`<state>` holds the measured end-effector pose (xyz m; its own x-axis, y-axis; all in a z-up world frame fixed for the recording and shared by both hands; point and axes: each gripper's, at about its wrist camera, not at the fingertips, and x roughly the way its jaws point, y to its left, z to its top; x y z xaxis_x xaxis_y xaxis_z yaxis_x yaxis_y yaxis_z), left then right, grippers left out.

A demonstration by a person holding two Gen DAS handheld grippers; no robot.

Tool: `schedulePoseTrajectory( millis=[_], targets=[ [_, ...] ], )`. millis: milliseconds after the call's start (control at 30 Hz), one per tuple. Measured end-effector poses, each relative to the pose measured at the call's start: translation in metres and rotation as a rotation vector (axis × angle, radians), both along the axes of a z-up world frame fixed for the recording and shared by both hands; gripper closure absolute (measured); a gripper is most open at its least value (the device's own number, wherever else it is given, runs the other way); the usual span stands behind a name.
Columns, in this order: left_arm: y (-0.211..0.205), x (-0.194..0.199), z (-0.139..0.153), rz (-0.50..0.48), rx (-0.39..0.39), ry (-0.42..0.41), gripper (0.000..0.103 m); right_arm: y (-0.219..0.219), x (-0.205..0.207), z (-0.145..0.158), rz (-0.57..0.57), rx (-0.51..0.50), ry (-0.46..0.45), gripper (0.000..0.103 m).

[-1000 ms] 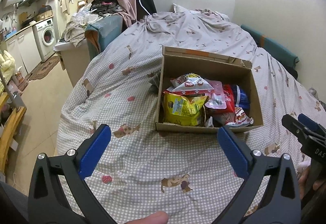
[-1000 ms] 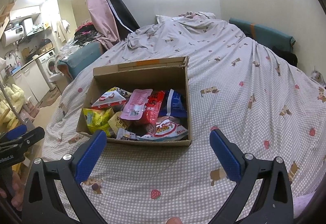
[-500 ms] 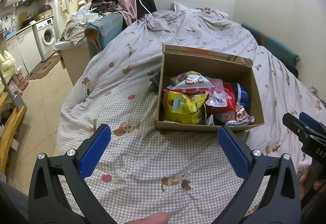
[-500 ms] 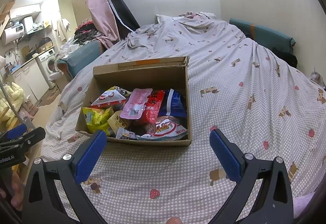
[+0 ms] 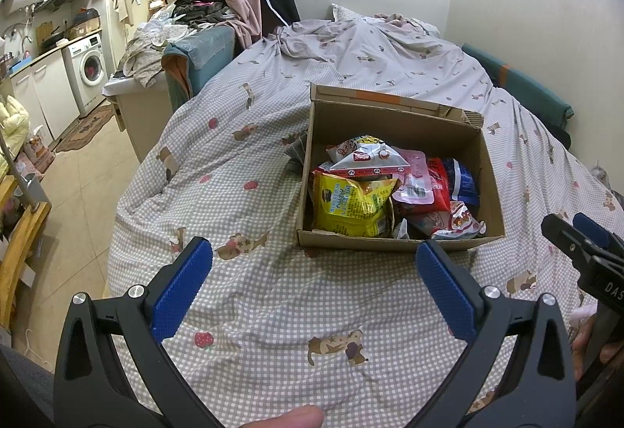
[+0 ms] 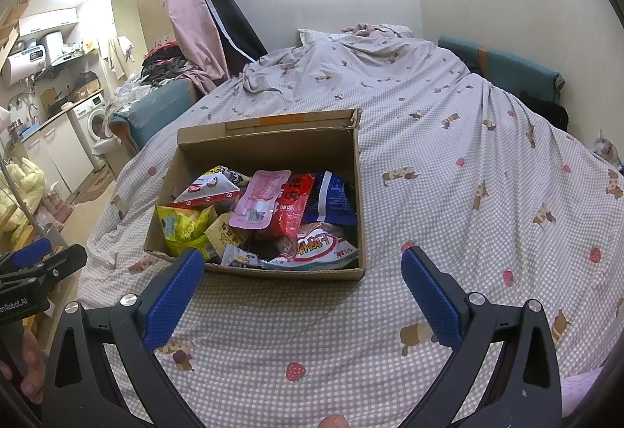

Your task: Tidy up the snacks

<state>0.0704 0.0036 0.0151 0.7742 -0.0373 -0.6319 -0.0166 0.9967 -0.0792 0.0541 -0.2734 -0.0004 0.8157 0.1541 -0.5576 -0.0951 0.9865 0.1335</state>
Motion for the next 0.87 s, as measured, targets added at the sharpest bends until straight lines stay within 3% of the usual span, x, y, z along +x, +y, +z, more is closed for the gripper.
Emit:
schedulePoseTrajectory(
  millis=[867],
  targets=[
    [-0.0031,-0.0041,-0.0036,0.003,0.007,0.003,0.000,-0.0045,-0.0036,0.0050,-0.015,0.003,-0.017,0.000]
  ],
)
